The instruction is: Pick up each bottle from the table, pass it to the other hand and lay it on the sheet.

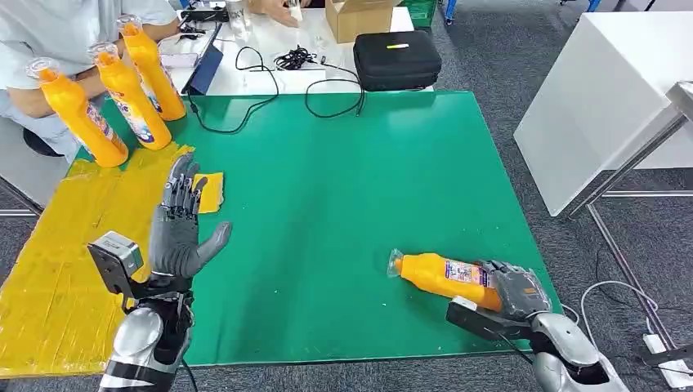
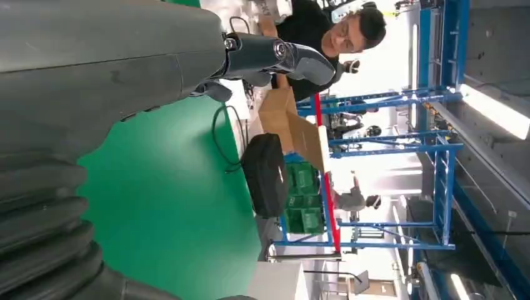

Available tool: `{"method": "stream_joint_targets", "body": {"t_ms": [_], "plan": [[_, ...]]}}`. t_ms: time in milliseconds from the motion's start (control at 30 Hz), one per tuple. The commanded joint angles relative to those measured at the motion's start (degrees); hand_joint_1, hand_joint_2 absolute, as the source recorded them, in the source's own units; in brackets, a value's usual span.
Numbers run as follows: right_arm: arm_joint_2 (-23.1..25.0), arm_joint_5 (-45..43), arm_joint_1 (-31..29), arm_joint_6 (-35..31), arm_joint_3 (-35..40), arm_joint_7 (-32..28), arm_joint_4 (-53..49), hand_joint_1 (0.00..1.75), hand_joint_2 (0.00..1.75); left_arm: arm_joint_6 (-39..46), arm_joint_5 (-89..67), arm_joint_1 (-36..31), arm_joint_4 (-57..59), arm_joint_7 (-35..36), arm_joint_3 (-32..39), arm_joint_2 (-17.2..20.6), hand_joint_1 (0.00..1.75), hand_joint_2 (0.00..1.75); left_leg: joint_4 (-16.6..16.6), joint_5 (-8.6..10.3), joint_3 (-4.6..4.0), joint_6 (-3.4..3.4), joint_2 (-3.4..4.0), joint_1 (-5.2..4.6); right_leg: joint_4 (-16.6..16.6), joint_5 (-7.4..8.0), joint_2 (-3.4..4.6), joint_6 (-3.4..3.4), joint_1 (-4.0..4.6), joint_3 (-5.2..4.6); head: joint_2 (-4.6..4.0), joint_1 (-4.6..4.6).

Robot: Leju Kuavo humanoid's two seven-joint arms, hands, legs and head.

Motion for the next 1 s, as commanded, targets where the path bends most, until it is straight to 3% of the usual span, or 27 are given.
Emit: {"method": "stream_joint_targets", "body": {"t_ms": [33, 200, 300, 400, 467, 667, 867, 1000], "plan": [[5.72, 0.28, -1.15, -1.68, 0.35, 0.15, 3.46, 1.75, 1.75, -0.09, 0.41, -0.74, 2.42, 0.41, -0.29, -0.29, 0.0, 1.75, -0.06, -0.12, 0.34, -0.16, 0.13, 0.11, -0.13, -0.04, 0.06, -0.1, 0.12, 0.34, 0.0, 0.0], [5.6, 0.22, -0.98, -1.69, 0.29, 0.08, 3.51, 1.75, 1.75, -0.09, 0.42, -0.76, 2.41, 0.42, -0.3, -0.29, 0.0, 1.75, -0.06, -0.13, 0.4, -0.17, 0.02, 0.12, -0.13, -0.1, -0.08, -0.11, 0.13, 0.42, 0.0, 0.0], [13.45, -0.14, -1.25, -12.47, -5.51, -1.71, 0.43, 1.75, 1.75, -0.79, -0.22, 0.07, 1.09, 1.6, -0.84, -0.06, 0.0, 1.75, -0.06, -0.14, 0.4, -0.16, 0.08, 0.11, -0.13, -0.09, 0.02, -0.1, 0.12, 0.41, 0.0, 0.0], [18.03, -0.91, -2.39, -18.82, -7.62, -3.43, -2.54, 1.75, 1.75, -1.57, -1.91, -0.54, 1.51, 3.05, -3.12, 0.43, 0.0, 1.75, -0.02, -0.15, 0.28, -0.18, 0.25, 0.09, -0.04, -0.06, 0.19, -0.13, 0.1, 0.25, 0.0, 0.0], [20.66, -3.93, -2.9, -23.54, -8.98, -7.21, -4.36, 1.75, 1.75, -1.76, -2.56, -1.33, 2.19, 3.33, -4.9, 0.67, 0.0, 1.75, -0.01, -0.09, 0.13, -0.16, 0.21, 0.05, 0.03, -0.04, 0.15, -0.11, 0.05, 0.08, 0.0, -0.04], [24.53, -4.08, -2.84, -31.21, -10.01, -10.61, -7.08, 1.75, 1.75, -1.81, -3.93, -3.61, 3.49, 4.24, -8.54, 0.59, 0.0, 1.75, 0.01, -0.05, 0.11, -0.14, -0.01, 0.1, 0.03, -0.08, -0.04, -0.1, 0.11, 0.11, 0.0, 0.0], [26.92, -8.29, -2.97, -36.56, -11.95, -14.51, -9.53, 1.75, 1.75, -1.12, -3.39, -4.03, 4.28, 4.52, -9.4, 0.18, 0.0, 1.75, 0.03, -0.12, 0.21, -0.17, -0.01, 0.12, 0.03, -0.14, -0.05, -0.12, 0.14, 0.25, 0.0, 0.0], [27.96, -11.51, -4.16, -36.33, -12.05, -16.29, -9.38, 1.75, 1.75, -1.76, -2.8, -4.63, 5.4, 4.76, -10.32, 0.29, 0.0, 1.75, -0.02, -0.01, 0.06, -0.12, -0.03, 0.04, 0.02, -0.07, -0.03, -0.09, 0.05, 0.07, 0.0, 0.0]]}}
